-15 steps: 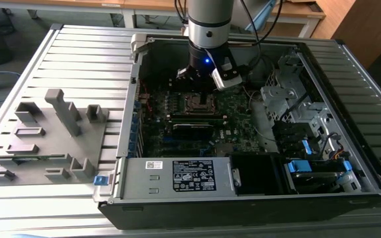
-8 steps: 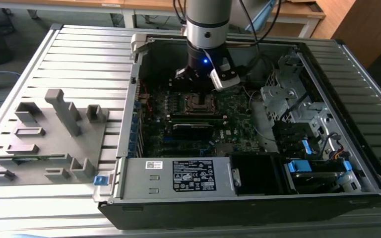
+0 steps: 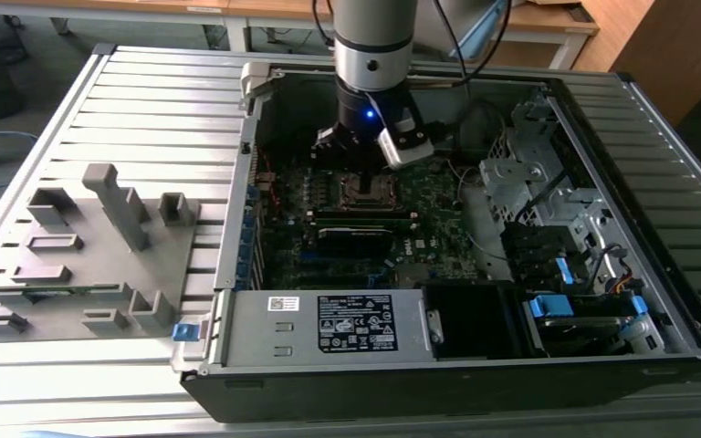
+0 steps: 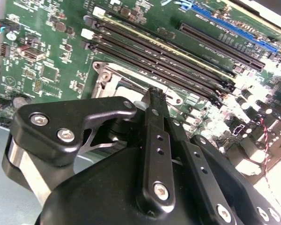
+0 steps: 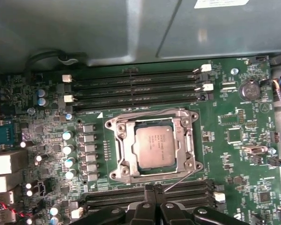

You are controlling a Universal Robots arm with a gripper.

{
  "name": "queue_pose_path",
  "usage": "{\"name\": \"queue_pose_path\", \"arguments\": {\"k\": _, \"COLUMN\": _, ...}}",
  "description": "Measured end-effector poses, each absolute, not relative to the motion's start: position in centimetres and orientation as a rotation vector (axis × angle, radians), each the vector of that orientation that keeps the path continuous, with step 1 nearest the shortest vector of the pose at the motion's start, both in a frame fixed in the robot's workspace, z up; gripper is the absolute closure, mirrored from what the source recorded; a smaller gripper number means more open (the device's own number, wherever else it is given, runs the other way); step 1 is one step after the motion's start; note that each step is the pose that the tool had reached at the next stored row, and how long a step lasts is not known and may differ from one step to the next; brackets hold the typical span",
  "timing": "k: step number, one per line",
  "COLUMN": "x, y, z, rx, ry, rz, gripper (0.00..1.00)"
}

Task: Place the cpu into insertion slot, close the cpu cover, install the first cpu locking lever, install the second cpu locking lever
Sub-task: 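Install the second cpu locking lever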

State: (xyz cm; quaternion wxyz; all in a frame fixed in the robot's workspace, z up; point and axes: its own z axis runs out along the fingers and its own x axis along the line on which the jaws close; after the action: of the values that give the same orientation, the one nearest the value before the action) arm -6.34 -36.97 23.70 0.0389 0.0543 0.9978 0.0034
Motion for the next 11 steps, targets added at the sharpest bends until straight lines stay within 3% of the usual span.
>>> {"name": "queue_pose_path", "arguments": {"k": 11, "x": -7.6, "y": -37.0, "z": 23.3, "rx": 0.166, "ry": 3.059, "rz": 0.005, "gripper": 0.9}}
